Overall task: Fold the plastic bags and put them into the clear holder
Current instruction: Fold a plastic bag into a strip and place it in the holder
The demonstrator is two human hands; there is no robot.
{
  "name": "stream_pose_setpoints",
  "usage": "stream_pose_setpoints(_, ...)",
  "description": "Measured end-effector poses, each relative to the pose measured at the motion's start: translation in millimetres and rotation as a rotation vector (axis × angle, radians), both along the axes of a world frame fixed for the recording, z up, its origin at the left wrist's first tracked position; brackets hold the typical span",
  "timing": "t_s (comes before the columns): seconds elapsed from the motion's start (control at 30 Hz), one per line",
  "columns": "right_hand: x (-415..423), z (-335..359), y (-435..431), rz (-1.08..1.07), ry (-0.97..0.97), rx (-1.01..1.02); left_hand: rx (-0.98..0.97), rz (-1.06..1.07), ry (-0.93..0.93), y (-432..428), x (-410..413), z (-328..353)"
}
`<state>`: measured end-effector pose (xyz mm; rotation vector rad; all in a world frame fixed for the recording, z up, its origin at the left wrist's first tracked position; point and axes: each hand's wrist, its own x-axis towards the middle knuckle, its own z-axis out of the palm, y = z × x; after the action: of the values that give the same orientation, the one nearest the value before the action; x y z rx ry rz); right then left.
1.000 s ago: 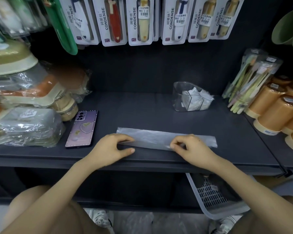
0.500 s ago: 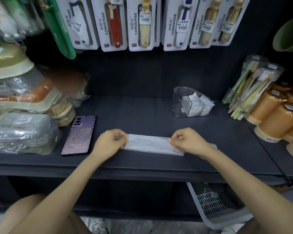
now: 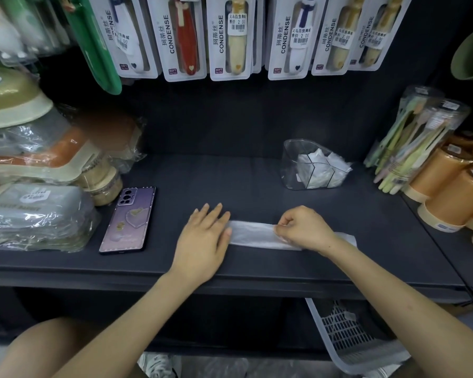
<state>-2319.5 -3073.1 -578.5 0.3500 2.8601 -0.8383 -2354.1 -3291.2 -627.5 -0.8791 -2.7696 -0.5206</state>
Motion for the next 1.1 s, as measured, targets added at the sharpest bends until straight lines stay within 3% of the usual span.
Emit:
stream_pose_setpoints(0.1,-0.5,-0.3,0.0,0.004,0.001,-0.001,-0.124,0.043,-0.138,5.5,1.8,-1.8)
stream_pose_setpoints(0.43,6.4,3.7,6.2,-0.012,0.02,-0.124,-0.28,0.056,-0.179,7.8,-1.1,-8.2)
stream_pose_setpoints(0.47,9.5,4.3,4.2,-0.033,0.114,-0.067,-0.282,0.056,-0.18,7.5,-1.2,-8.7)
stream_pose_setpoints(0.57,17.5,-8.1,-12.9,0.051,0.56,0.35,-0.273,0.056,-0.175,7.7,-1.4,-10.0)
stream_pose_setpoints(0.6,18.9,-14.9,-22.4,0.126,0.599,0.438,-0.272,0.056,-0.176,7.8,-1.3,-10.2)
stream_pose_setpoints(0.67,18.6,-29.7,-40.0,0.277,0.499,0.531,-0.277,0.054,-0.181,7.8,-1.3,-10.6)
stream_pose_setpoints(0.77,23.3,-43.8,-48.4,0.383,0.201,0.509,-0.276,0.054,-0.188,7.6,-1.9,-10.5)
stream_pose_setpoints(1.0,71.5,-46.5,32.5,0.132,0.046,0.626,-0.306,0.063,-0.194,9.1,-2.6,-9.1)
stream_pose_setpoints(1.1,74.4,-38.0,39.8,0.104,0.008,0.581,-0.315,0.062,-0.178,8.7,-1.5,-8.7)
